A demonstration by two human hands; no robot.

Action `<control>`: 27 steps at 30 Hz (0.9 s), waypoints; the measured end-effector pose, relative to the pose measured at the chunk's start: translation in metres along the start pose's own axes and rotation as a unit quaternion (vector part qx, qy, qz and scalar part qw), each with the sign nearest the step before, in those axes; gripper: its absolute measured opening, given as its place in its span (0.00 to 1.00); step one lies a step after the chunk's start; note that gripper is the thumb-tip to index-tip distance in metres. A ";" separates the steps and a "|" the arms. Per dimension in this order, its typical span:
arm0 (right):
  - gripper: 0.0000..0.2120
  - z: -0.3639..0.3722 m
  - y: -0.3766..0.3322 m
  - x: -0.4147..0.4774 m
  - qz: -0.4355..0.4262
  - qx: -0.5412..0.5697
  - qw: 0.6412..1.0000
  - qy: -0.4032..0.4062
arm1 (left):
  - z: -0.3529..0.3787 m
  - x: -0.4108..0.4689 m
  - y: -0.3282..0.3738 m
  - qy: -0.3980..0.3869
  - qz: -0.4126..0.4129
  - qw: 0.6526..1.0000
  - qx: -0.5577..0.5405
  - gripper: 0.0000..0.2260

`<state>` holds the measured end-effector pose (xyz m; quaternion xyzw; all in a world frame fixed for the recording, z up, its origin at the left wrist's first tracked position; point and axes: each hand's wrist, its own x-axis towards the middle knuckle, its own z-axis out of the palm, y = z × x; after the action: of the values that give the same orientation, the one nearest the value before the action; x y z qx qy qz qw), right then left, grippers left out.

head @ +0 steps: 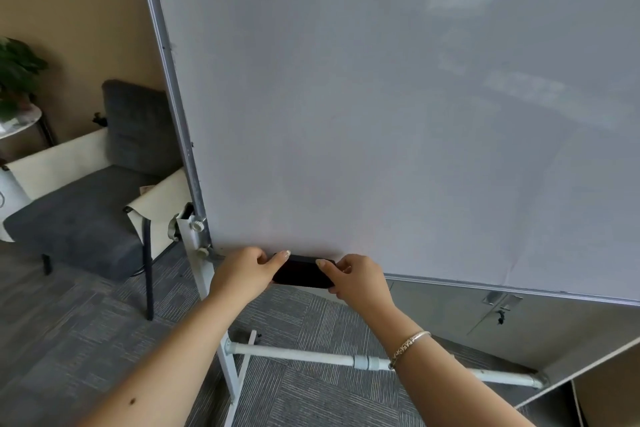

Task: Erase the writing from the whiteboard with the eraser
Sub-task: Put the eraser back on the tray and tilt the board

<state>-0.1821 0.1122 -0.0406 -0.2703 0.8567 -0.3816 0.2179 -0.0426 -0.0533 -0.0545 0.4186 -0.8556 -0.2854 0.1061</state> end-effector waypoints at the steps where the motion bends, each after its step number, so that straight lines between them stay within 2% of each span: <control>1: 0.22 0.000 0.001 0.001 0.005 -0.007 1.000 -0.002 | 0.000 0.000 0.000 0.003 -0.001 1.000 0.015 0.31; 7: 0.23 0.002 0.002 0.008 0.015 -0.036 0.999 0.011 | -0.001 0.000 0.007 0.002 -0.026 0.996 0.080 0.31; 13: 0.26 0.000 0.005 0.011 0.011 -0.045 0.999 0.013 | 0.001 0.002 0.003 0.004 -0.035 0.997 0.062 0.31; 18: 0.23 -0.001 0.011 0.005 0.000 -0.011 1.000 0.012 | 0.004 -0.002 -0.006 0.018 -0.017 0.999 0.043 0.31; 27: 0.24 -0.003 0.006 0.000 -0.007 -0.012 1.000 0.015 | 0.007 -0.006 -0.007 0.044 -0.007 0.998 0.046 0.27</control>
<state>-0.1860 0.1168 -0.0435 -0.2736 0.8621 -0.3770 0.1993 -0.0369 -0.0491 -0.0642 0.4412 -0.8593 -0.2280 0.1218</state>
